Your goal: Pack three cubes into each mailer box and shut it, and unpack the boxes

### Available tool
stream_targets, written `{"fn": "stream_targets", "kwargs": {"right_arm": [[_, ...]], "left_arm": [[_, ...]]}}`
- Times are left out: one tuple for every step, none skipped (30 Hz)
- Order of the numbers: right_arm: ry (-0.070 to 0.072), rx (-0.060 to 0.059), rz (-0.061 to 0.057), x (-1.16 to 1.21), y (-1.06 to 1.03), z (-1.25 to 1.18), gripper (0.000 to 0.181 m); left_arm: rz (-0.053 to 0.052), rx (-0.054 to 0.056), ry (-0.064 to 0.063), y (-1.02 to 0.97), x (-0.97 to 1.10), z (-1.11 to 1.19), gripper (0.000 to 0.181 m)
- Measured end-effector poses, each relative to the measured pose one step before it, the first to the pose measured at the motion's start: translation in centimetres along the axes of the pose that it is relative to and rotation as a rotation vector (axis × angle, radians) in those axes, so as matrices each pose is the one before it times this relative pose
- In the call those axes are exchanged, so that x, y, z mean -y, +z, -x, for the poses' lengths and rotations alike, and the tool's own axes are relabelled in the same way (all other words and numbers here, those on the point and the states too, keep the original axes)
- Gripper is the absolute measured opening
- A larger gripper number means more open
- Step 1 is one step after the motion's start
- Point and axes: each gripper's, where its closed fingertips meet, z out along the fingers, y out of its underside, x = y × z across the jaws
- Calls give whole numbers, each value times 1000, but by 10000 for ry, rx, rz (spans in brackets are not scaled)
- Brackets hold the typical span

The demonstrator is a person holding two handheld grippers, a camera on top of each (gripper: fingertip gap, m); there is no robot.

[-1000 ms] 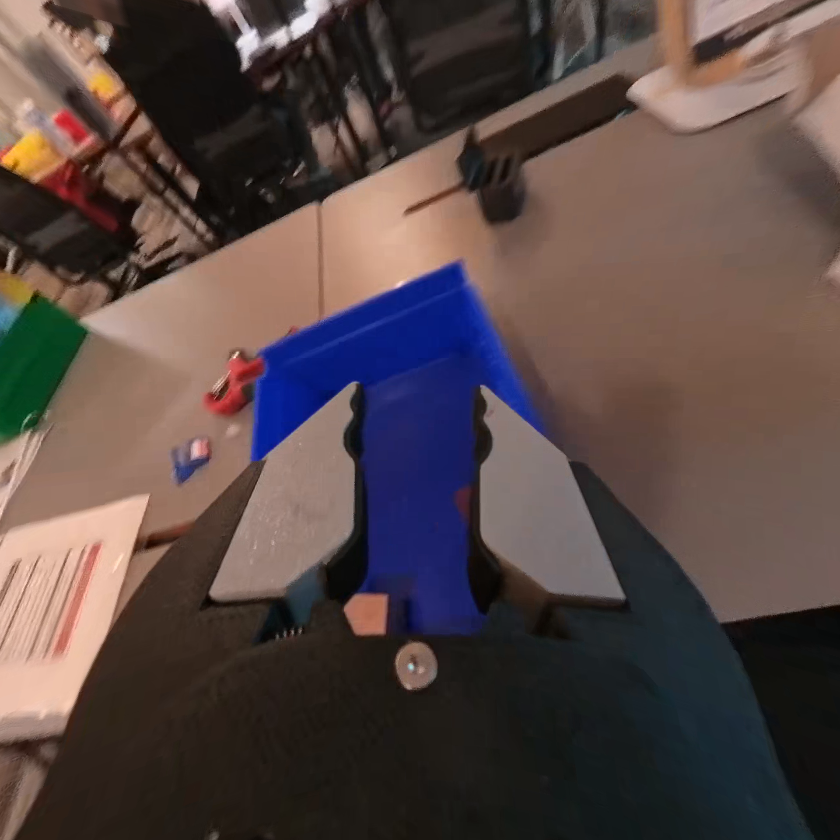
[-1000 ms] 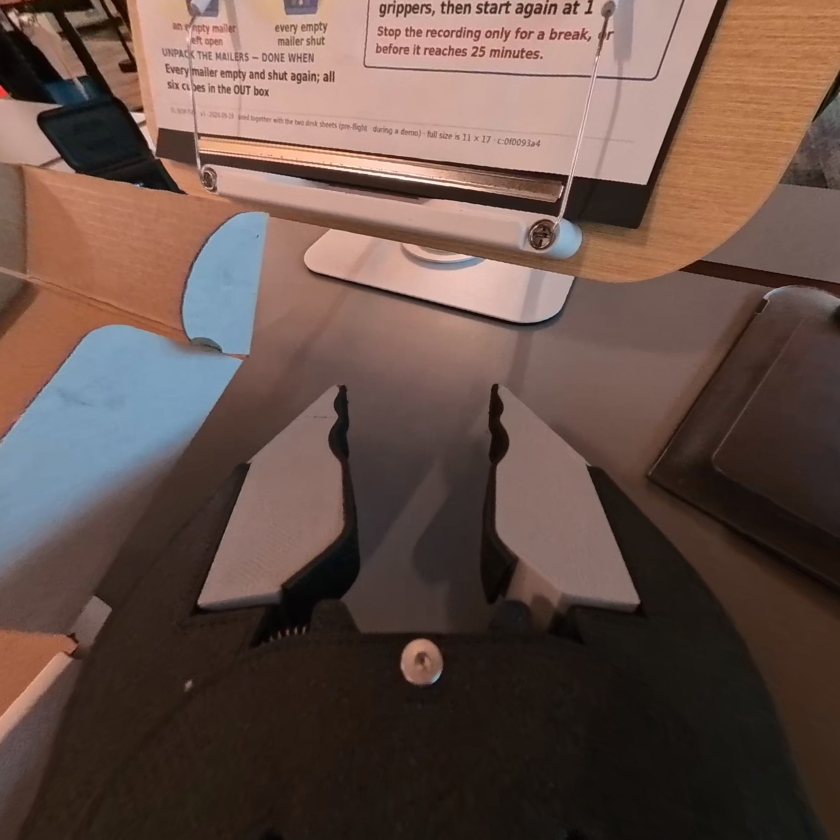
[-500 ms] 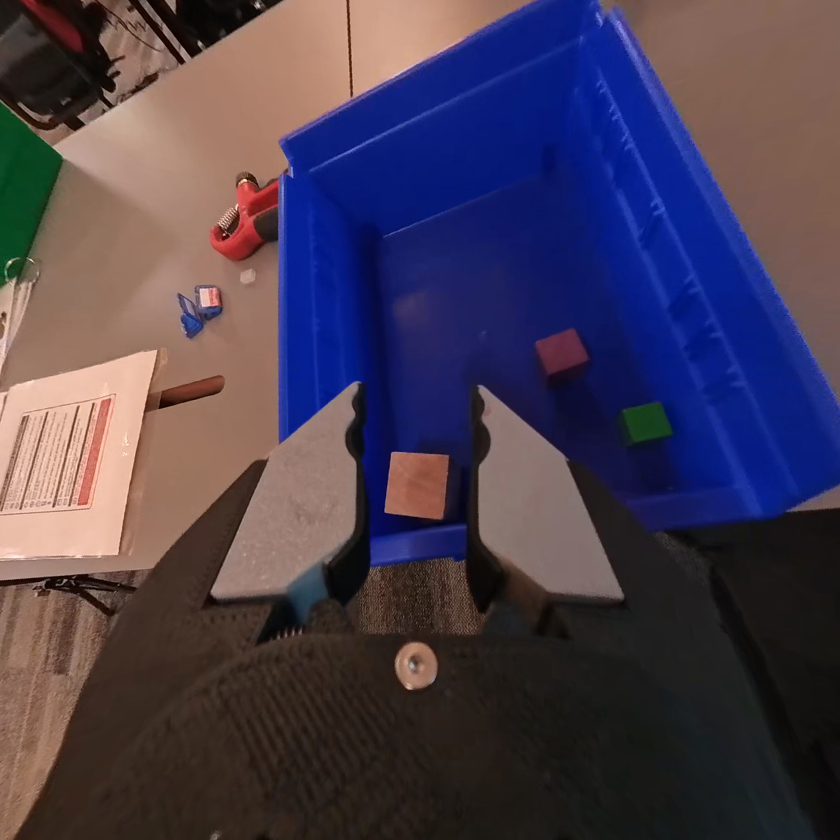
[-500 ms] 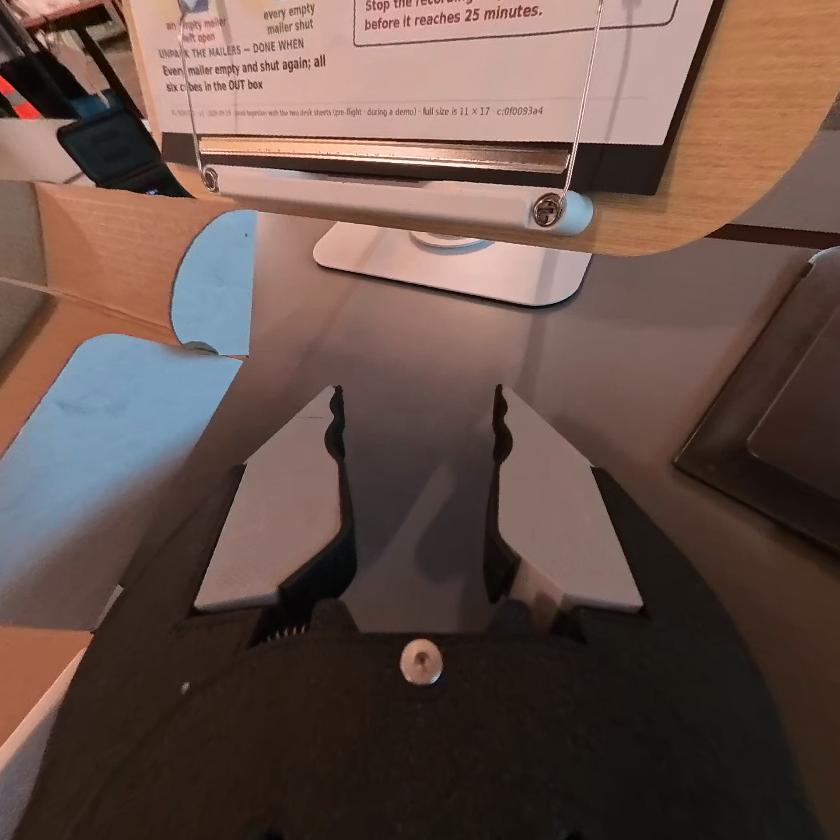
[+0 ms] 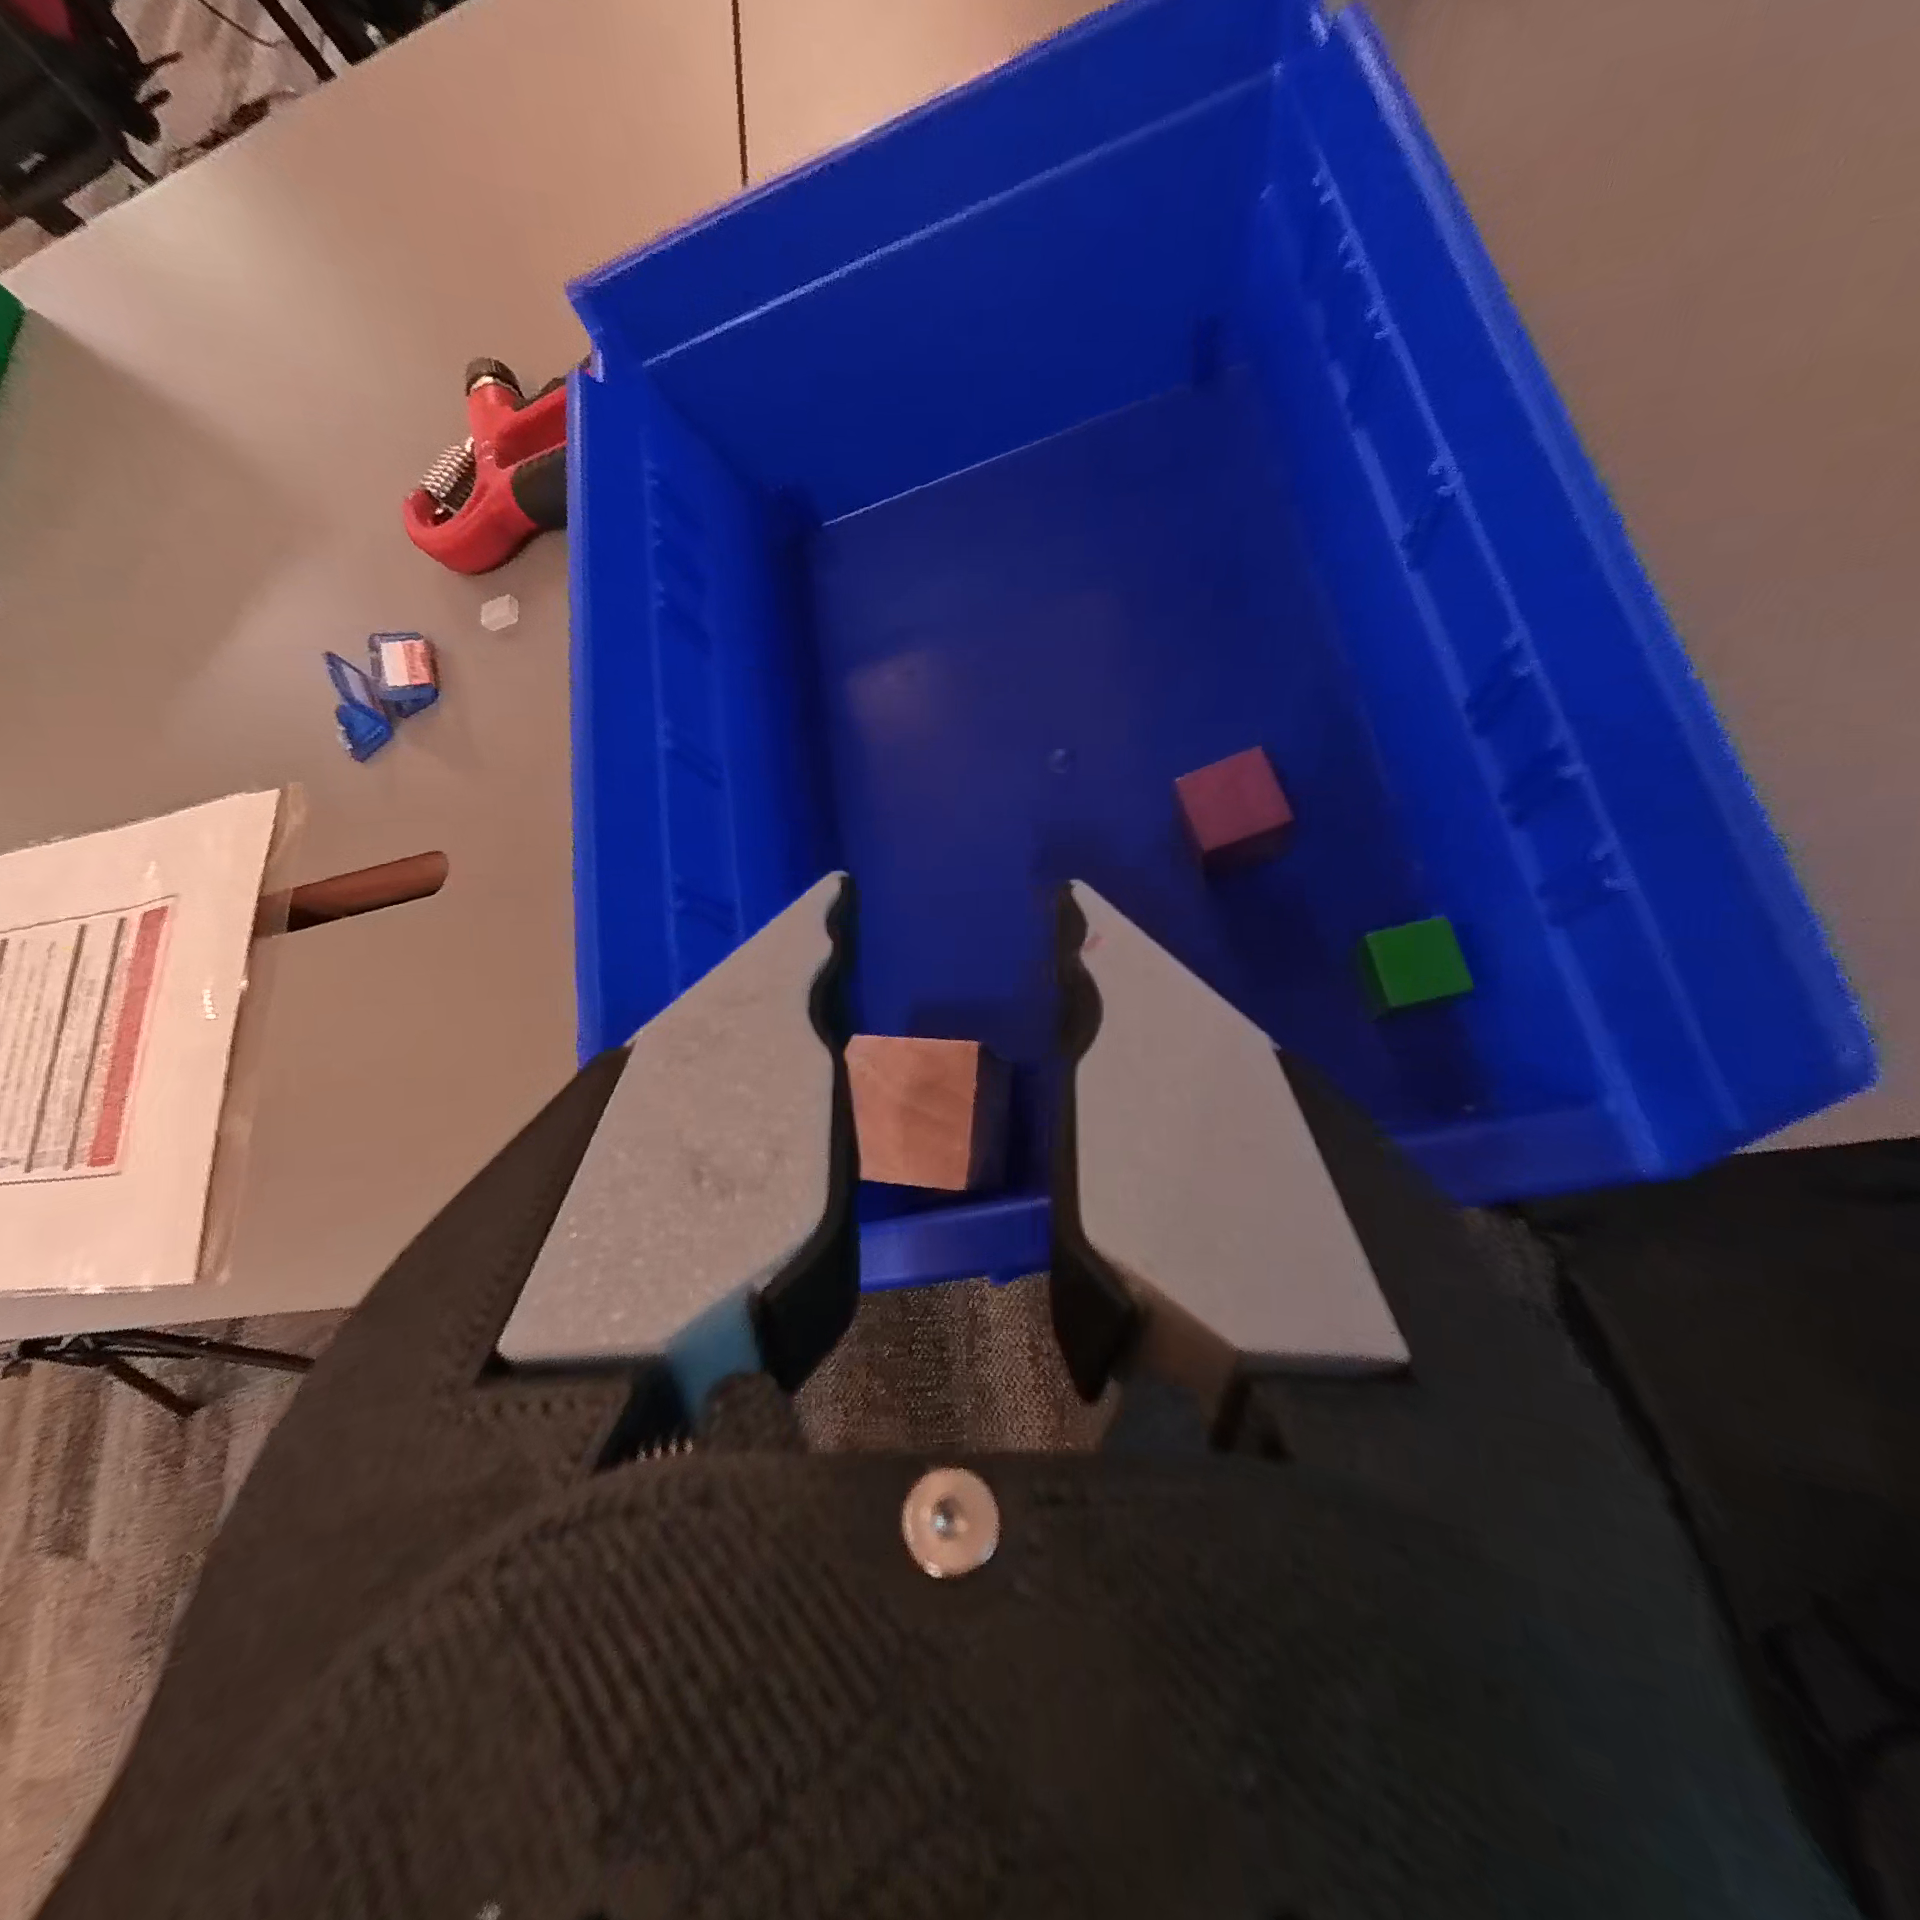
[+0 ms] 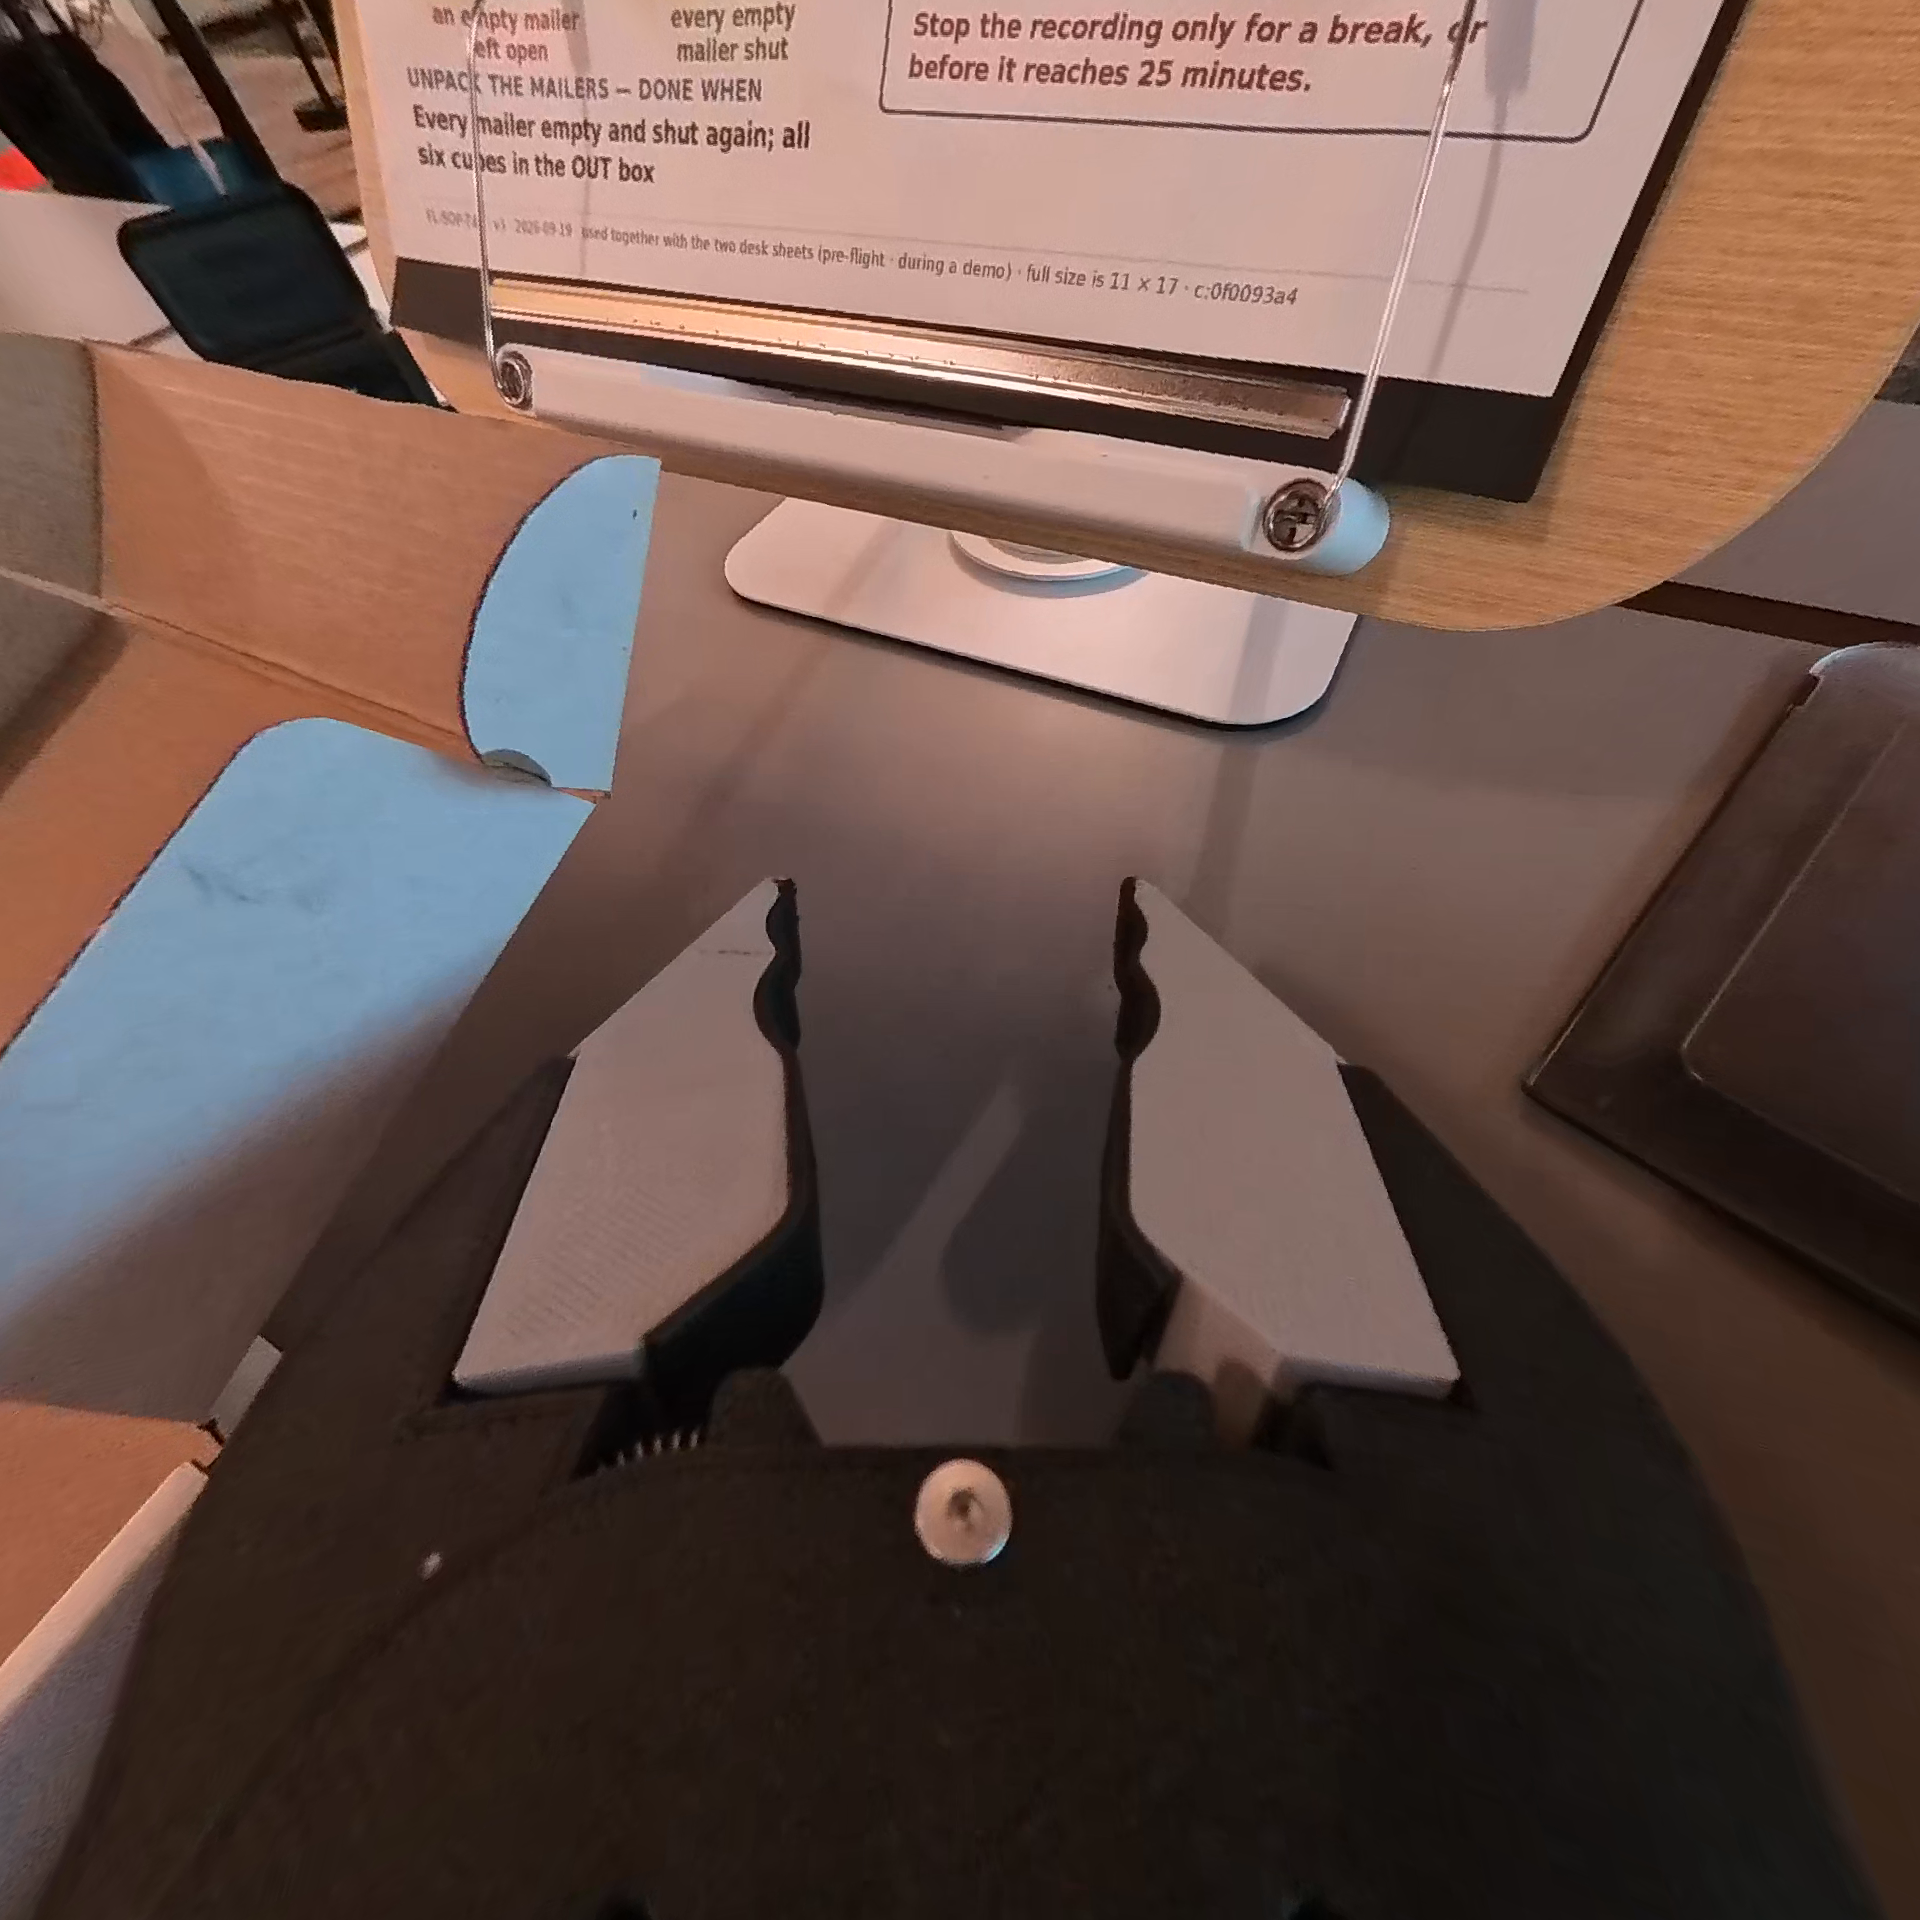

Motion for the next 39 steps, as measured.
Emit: {"fn": "stream_targets", "kwargs": {"right_arm": [[-73,8,13,-3,41,38,60],[-124,-15,21,-4,40,28,60],[-142,-20,25,-14,51,34,60],[-128,1,23,-15,39,79,60],[-94,8,6,-5,13,82,60],[-52,-26,-34,48,-44,22,60],[-29,-57,-54,51,-94,-47,60],[-17,-59,-41,25,-98,-73,60],[-1,-43,-30,8,-87,-78,60],[12,-28,-47,36,-117,-86,60],[28,-36,-80,65,-137,-107,60],[39,-56,-99,91,-158,-155,60],[37,-67,-97,85,-172,-167,60],[52,-79,-102,90,-184,-184,60],[71,-91,-112,101,-190,-186,61],[70,-83,-129,129,-178,-178,60],[42,-60,-136,157,-159,-113,61],[-3,-73,-101,112,-114,-75,61],[-46,-127,-43,52,-59,-109,61],[-88,-152,0,0,-2,-81,62],[-119,-145,34,-36,36,-46,61],[-140,-107,81,-87,102,16,61],[-154,-51,119,-133,141,112,61],[-155,-7,125,-141,149,157,60],[-135,8,102,-102,141,167,60],[-112,6,65,-62,100,140,60],[-96,5,24,-12,48,127,60],[-75,11,-8,27,2,123,60],[-44,27,-26,38,-11,118,59],[-10,54,-32,54,-31,131,59],[20,83,-29,32,-40,153,59],[41,90,-24,26,-23,122,59],[57,90,-23,30,-31,96,59],[76,96,-22,16,-27,75,59],[93,103,-19,25,-21,70,59],[108,101,-11,11,-6,43,59],[119,102,-6,8,-3,34,59],[123,107,-9,5,0,43,60],[120,110,-14,23,-6,55,60]], "left_arm": [[10,-128,-21,-105,172,-243,36],[18,-69,34,-112,141,-191,36],[14,-32,78,-117,131,-159,36],[6,-54,115,-103,85,-216,36],[-14,-65,134,-70,77,-258,36],[-7,-72,156,-22,18,-250,35],[43,-63,175,59,-107,-199,34],[128,-76,201,135,-268,-156,33],[210,-103,210,193,-403,-132,32],[267,-106,171,239,-487,-103,32],[300,-99,116,242,-499,-54,33],[276,-117,89,215,-431,-84,34],[206,-102,113,182,-313,-79,37],[87,-57,144,122,-167,-51,39],[-25,-56,157,89,-49,-60,41],[-72,-95,117,118,-43,-82,43],[-37,-188,65,211,-140,-157,46],[38,-203,37,280,-286,-103,48],[91,-98,8,260,-408,133,49],[135,-16,24,161,-534,304,50],[140,-10,46,31,-586,364,51],[111,2,15,-64,-508,434,51],[101,10,-62,-109,-418,515,51],[151,-7,-136,-82,-358,502,53],[199,4,-155,-3,-255,454,54],[212,-14,-97,80,-172,269,53],[197,-89,-37,175,-78,-1,53],[175,-73,-54,249,4,-85,54],[210,-35,-59,276,-31,-46,54],[264,47,-63,270,-112,64,55],[305,90,-63,236,-192,147,56],[288,118,-103,198,-158,201,57],[283,95,-126,141,-157,171,58],[274,31,-121,106,-138,73,59],[247,-73,-99,103,-126,-76,60],[254,-119,-88,129,-145,-130,61],[280,-121,-96,199,-176,-135,61],[333,-95,-58,238,-270,-118,60],[411,-36,18,248,-377,-49,60]]}}
